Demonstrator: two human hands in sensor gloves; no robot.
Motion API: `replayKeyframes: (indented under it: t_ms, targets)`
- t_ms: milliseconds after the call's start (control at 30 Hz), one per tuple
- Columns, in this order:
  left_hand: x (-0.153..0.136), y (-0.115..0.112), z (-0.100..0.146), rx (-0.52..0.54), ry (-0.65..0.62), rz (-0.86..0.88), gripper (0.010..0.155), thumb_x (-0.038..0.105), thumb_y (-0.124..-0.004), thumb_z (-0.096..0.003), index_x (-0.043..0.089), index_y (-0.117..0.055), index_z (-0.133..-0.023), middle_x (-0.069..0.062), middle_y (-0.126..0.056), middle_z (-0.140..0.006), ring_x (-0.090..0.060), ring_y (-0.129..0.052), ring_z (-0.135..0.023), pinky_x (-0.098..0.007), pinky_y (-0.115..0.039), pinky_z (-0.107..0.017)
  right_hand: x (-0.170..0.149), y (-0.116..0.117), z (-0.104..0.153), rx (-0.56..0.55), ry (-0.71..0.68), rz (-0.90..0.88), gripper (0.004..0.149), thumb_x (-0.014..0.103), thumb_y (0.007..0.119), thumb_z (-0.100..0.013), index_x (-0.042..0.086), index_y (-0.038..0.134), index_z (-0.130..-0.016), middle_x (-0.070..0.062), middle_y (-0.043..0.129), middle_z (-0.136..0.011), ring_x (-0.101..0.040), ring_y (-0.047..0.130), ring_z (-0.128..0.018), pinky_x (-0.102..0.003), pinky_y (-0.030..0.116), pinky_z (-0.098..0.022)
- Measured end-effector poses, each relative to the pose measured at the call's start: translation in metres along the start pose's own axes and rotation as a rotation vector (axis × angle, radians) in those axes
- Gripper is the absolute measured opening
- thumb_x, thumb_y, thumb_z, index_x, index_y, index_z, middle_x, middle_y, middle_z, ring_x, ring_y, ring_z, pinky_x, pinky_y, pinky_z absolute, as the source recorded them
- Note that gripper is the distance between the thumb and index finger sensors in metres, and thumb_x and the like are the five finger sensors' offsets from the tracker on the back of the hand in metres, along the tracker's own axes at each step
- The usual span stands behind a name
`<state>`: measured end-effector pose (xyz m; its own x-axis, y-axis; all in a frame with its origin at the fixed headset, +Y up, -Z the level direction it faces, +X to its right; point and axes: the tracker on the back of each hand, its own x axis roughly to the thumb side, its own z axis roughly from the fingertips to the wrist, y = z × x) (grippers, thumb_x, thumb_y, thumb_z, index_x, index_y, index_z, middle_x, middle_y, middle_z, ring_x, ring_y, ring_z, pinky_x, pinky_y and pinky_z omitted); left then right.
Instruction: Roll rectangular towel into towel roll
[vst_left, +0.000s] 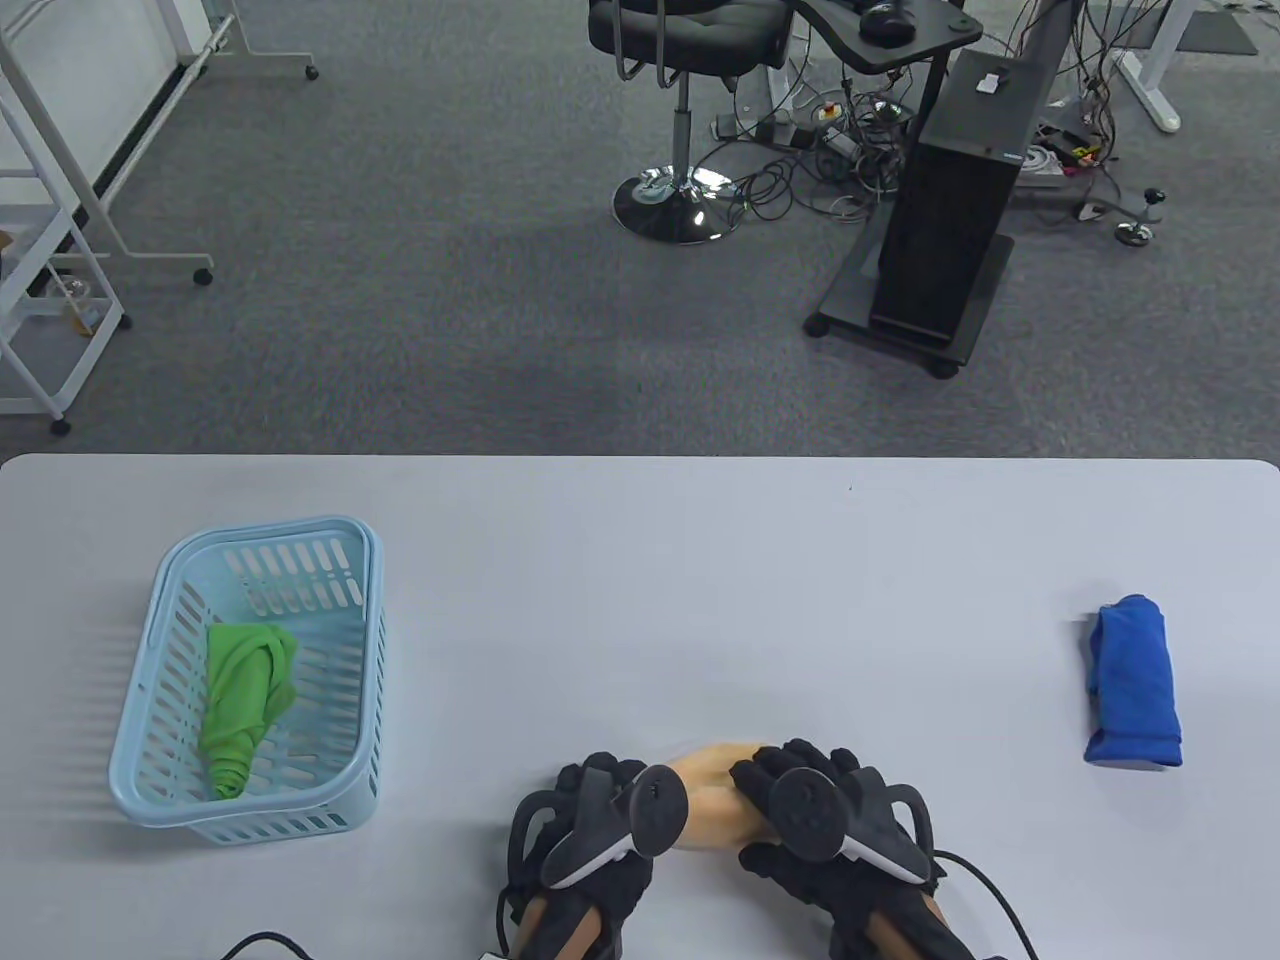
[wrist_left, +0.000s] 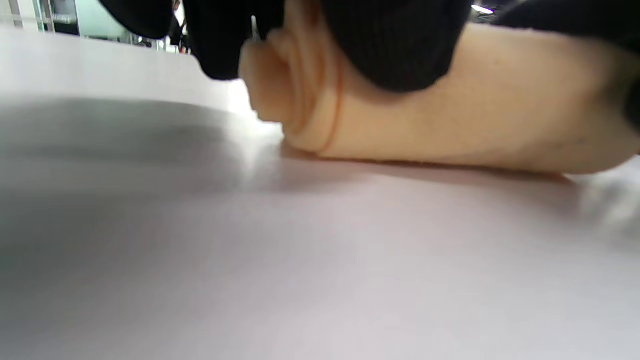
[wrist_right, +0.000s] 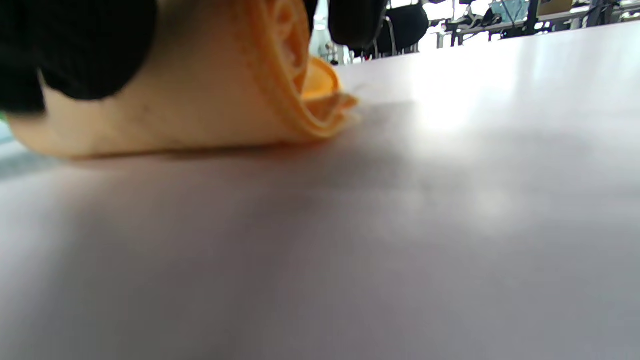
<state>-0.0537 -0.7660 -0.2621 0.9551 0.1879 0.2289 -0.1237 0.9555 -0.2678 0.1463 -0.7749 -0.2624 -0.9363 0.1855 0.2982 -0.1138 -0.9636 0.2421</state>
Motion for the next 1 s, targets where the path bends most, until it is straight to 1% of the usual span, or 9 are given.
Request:
replayKeyframes:
  t_ms: [100,300,367,433,533,667,767,833,1000]
  targets:
    - [-0.005,0.002,0.002,-0.016,-0.009,0.077,0.057,0.037,-0.071,-0.0370,0.028,-0.076,-0.093,-0.009,-0.095,-0.084,-0.038,-0.075,-0.092,-0.065,-0.053,-0.068,0.000,0.004,-0.002,0.062,0.018,0.024,0.083,0.049,0.078,-0.028,0.024,0.049,-0.101,-0.006,0.053,-0.101,-0.034,0.051,-0.099,-0.066,0.036,-0.071]
    - [-0.009,0.008,0.007,-0.001,-0.009,0.127,0.065,0.041,-0.072,-0.0385,0.030,-0.064,-0.102,-0.011,-0.101,-0.077,-0.037,-0.078,-0.089,-0.065,-0.055,-0.066,-0.006,-0.002,-0.002,0.005,0.011,-0.089,0.081,0.049,0.077,-0.029,0.027,0.048,-0.101,-0.004,0.068,-0.091,-0.029,0.066,-0.093,-0.066,0.040,-0.070]
    - [-0.010,0.011,0.010,0.044,-0.012,0.134,0.063,0.042,-0.074,-0.0394,0.036,-0.062,-0.101,-0.013,-0.093,-0.088,-0.041,-0.073,-0.093,-0.066,-0.052,-0.067,-0.009,-0.004,-0.002,0.005,0.008,-0.126,0.074,0.050,0.077,-0.028,0.030,0.056,-0.097,-0.003,0.075,-0.085,-0.027,0.074,-0.088,-0.066,0.043,-0.069]
    - [-0.008,0.014,0.013,0.094,-0.028,0.094,0.056,0.041,-0.074,-0.0406,0.048,-0.063,-0.095,-0.014,-0.068,-0.106,-0.044,-0.059,-0.099,-0.067,-0.044,-0.069,-0.010,-0.004,-0.002,0.033,0.017,-0.135,0.069,0.051,0.074,-0.029,0.030,0.064,-0.094,-0.004,0.079,-0.081,-0.027,0.077,-0.085,-0.066,0.044,-0.068]
    - [-0.002,0.012,0.015,0.073,-0.076,0.057,0.061,0.048,-0.076,-0.0374,0.047,-0.064,-0.098,-0.015,-0.059,-0.110,-0.045,-0.051,-0.102,-0.067,-0.040,-0.070,-0.011,-0.003,-0.002,0.055,0.052,-0.107,0.067,0.051,0.070,-0.031,0.030,0.069,-0.094,-0.006,0.074,-0.084,-0.032,0.062,-0.092,-0.066,0.038,-0.069]
    - [0.004,-0.001,0.006,-0.106,-0.017,-0.096,0.084,0.054,-0.082,-0.0330,0.044,-0.042,-0.106,-0.011,-0.048,-0.116,-0.046,-0.042,-0.106,-0.068,-0.037,-0.071,-0.013,0.000,-0.004,0.095,0.092,-0.065,0.072,0.055,0.062,-0.032,0.028,0.063,-0.100,-0.008,0.061,-0.094,-0.034,0.052,-0.096,-0.065,0.037,-0.070]
    - [0.005,-0.007,0.002,-0.091,0.030,-0.158,0.081,0.048,-0.084,-0.0348,0.043,-0.042,-0.105,-0.007,-0.058,-0.112,-0.042,-0.050,-0.106,-0.067,-0.042,-0.071,-0.011,0.002,-0.002,0.103,0.085,-0.176,0.079,0.051,0.066,-0.033,0.024,0.045,-0.105,-0.012,0.043,-0.103,-0.037,0.041,-0.099,-0.064,0.033,-0.071]
    - [0.000,-0.006,-0.001,-0.053,0.025,-0.129,0.076,0.048,-0.083,-0.0345,0.036,-0.053,-0.103,-0.007,-0.071,-0.105,-0.040,-0.059,-0.102,-0.067,-0.046,-0.070,-0.008,-0.003,0.000,0.024,0.063,-0.194,0.078,0.047,0.070,-0.033,0.027,0.044,-0.104,-0.009,0.041,-0.104,-0.035,0.040,-0.100,-0.064,0.034,-0.071]
    - [-0.011,-0.004,0.002,-0.089,0.010,0.020,0.069,0.045,-0.080,-0.0360,0.028,-0.065,-0.101,-0.012,-0.062,-0.107,-0.042,-0.053,-0.103,-0.067,-0.044,-0.070,-0.001,-0.005,0.000,0.040,-0.010,-0.161,0.085,0.051,0.078,-0.028,0.029,0.046,-0.104,-0.004,0.039,-0.105,-0.033,0.040,-0.102,-0.064,0.036,-0.072]
